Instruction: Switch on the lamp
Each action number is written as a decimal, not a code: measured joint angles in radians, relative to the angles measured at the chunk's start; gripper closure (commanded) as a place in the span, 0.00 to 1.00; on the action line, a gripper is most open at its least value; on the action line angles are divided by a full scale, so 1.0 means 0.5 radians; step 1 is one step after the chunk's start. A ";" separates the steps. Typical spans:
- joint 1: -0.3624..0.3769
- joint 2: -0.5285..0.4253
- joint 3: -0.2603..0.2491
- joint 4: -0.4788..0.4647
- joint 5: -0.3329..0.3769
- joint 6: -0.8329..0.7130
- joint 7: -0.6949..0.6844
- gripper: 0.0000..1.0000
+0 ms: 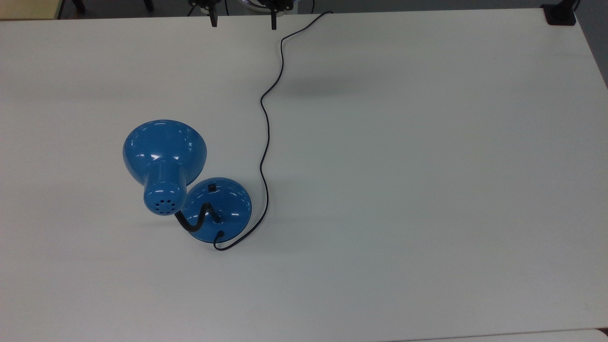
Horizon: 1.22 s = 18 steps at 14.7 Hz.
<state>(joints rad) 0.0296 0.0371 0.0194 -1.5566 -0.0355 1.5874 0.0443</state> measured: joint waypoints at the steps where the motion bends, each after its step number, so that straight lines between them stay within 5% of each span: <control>1: 0.000 0.000 0.000 0.000 0.000 0.000 0.000 0.00; 4: 0.000 0.000 0.000 0.000 0.000 0.000 0.000 0.01; 5: 0.000 0.000 0.000 0.000 0.000 0.000 0.000 0.16; 6: 0.000 0.000 0.000 0.000 0.000 0.000 -0.005 0.49; 7: 0.000 0.000 0.000 0.000 -0.001 0.000 -0.020 0.70; 9: 0.000 0.000 0.000 0.000 -0.001 0.000 -0.059 0.96; 18: 0.000 0.000 -0.001 0.000 -0.001 0.000 -0.088 1.00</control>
<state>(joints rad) 0.0296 0.0371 0.0189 -1.5566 -0.0360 1.5874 0.0001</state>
